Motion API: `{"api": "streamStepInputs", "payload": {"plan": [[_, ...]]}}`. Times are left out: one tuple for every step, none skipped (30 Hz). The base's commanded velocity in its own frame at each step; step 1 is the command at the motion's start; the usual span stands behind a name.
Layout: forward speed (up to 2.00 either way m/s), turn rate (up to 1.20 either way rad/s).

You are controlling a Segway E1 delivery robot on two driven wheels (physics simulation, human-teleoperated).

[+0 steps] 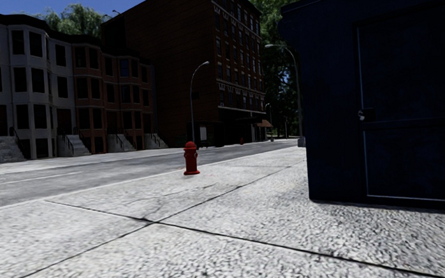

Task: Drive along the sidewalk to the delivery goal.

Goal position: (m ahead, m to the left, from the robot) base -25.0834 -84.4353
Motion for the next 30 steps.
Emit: {"api": "streamStepInputs", "payload": {"plan": [[1.27, 0.88], [1.27, 0.92], [1.27, 0.77], [1.27, 0.29], [1.27, 0.14], [1.27, 0.21], [1.27, 1.05], [1.27, 1.20], [1.27, 1.20], [1.27, 1.20], [1.27, 1.20], [1.27, 0.74], [1.27, 0.23], [1.27, 0.10], [1.27, 0.06], [1.27, 0.05], [1.27, 0.08], [1.27, 0.08], [1.27, 0.15], [1.27, 0.20], [1.27, 0.00], [1.27, -0.04], [1.27, -0.28], [1.27, -0.47], [1.27, -0.56], [1.27, -0.59], [1.27, -1.20], [1.27, -1.20], [1.27, -1.20], [1.27, 0.00]]}}
